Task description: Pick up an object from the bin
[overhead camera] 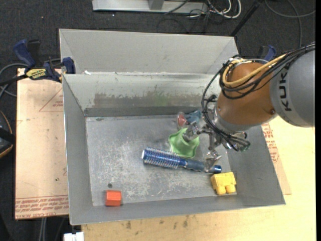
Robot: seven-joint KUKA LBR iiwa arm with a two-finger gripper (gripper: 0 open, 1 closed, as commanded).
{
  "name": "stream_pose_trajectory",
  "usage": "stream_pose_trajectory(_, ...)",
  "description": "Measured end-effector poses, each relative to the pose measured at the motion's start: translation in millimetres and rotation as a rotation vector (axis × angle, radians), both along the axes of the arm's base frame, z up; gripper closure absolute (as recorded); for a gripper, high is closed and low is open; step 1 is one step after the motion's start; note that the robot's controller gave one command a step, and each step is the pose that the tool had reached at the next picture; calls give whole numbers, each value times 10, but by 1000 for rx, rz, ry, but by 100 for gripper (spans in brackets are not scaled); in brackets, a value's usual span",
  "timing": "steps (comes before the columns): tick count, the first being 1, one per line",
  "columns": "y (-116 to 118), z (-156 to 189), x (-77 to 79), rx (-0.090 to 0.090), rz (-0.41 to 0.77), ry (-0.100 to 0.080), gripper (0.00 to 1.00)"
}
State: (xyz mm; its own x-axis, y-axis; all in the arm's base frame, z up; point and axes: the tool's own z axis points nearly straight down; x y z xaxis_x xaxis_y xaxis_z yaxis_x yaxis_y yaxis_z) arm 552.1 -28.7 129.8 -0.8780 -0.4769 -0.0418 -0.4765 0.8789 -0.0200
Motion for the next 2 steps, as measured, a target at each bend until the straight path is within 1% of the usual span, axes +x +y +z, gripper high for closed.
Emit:
stream_pose_trajectory(1, -1, -1, -4, 0, -23, 2, 0)
stream_pose_trajectory(2, 16, -8, -15, -1, 50, 7, 0)
